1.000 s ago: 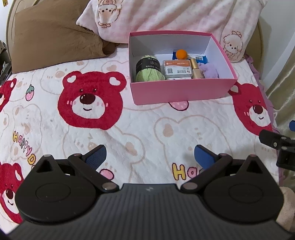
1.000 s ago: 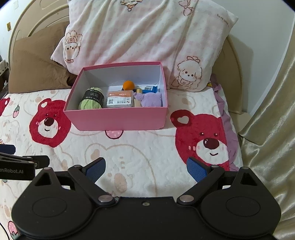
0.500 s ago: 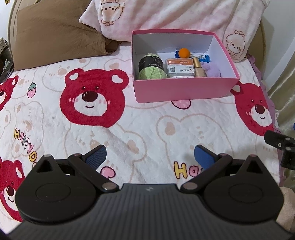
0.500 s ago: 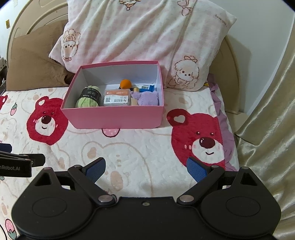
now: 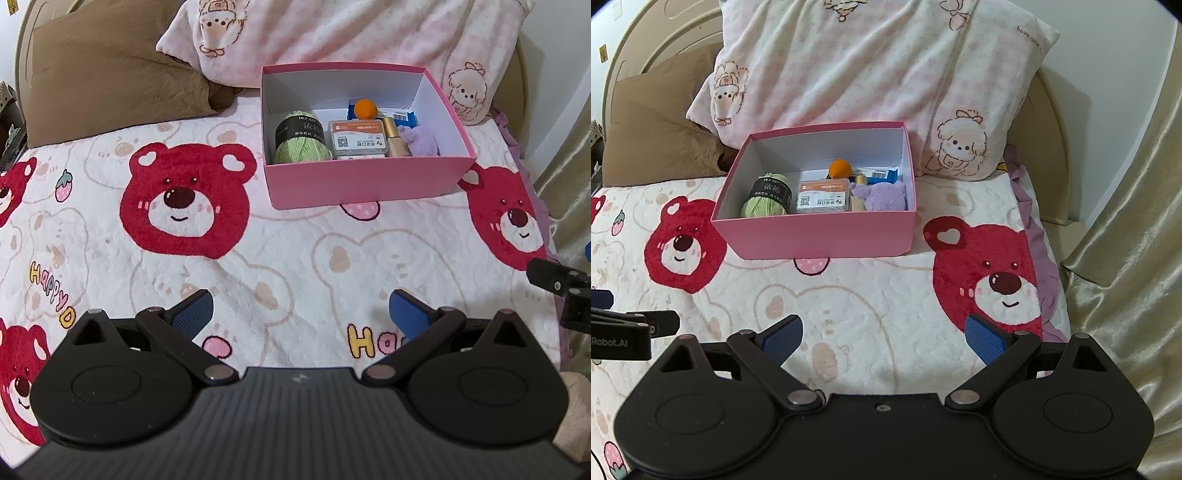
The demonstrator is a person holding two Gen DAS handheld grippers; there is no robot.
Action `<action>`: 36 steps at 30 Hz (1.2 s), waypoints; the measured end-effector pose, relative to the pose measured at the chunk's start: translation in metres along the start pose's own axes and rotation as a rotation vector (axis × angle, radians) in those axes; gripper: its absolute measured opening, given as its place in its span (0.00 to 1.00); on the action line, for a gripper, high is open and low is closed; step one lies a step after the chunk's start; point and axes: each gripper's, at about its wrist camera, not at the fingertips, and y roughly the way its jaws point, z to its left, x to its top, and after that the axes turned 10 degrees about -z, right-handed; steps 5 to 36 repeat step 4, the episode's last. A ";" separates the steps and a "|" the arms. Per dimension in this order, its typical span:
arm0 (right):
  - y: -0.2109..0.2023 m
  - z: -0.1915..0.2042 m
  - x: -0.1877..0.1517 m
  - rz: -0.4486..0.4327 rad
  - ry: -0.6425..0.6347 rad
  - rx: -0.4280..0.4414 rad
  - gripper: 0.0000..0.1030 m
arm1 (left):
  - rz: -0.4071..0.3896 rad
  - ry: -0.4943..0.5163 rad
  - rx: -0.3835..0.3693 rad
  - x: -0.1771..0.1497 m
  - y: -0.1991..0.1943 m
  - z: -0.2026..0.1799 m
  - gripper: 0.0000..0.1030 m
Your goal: Organize objects
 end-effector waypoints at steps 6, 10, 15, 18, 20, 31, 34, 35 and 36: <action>0.000 0.000 -0.001 0.004 0.001 -0.002 0.94 | 0.000 0.004 0.005 0.000 0.000 -0.001 1.00; 0.000 0.000 -0.001 0.004 0.001 -0.002 0.94 | 0.000 0.004 0.005 0.000 0.000 -0.001 1.00; 0.000 0.000 -0.001 0.004 0.001 -0.002 0.94 | 0.000 0.004 0.005 0.000 0.000 -0.001 1.00; 0.000 0.000 -0.001 0.004 0.001 -0.002 0.94 | 0.000 0.004 0.005 0.000 0.000 -0.001 1.00; 0.000 0.000 -0.001 0.004 0.001 -0.002 0.94 | 0.000 0.004 0.005 0.000 0.000 -0.001 1.00; 0.000 0.000 -0.001 0.004 0.001 -0.002 0.94 | 0.000 0.004 0.005 0.000 0.000 -0.001 1.00; 0.000 0.000 -0.001 0.004 0.001 -0.002 0.94 | 0.000 0.004 0.005 0.000 0.000 -0.001 1.00; 0.000 0.000 -0.001 0.004 0.001 -0.002 0.94 | 0.000 0.004 0.005 0.000 0.000 -0.001 1.00; 0.000 0.000 -0.001 0.004 0.001 -0.002 0.94 | 0.000 0.004 0.005 0.000 0.000 -0.001 1.00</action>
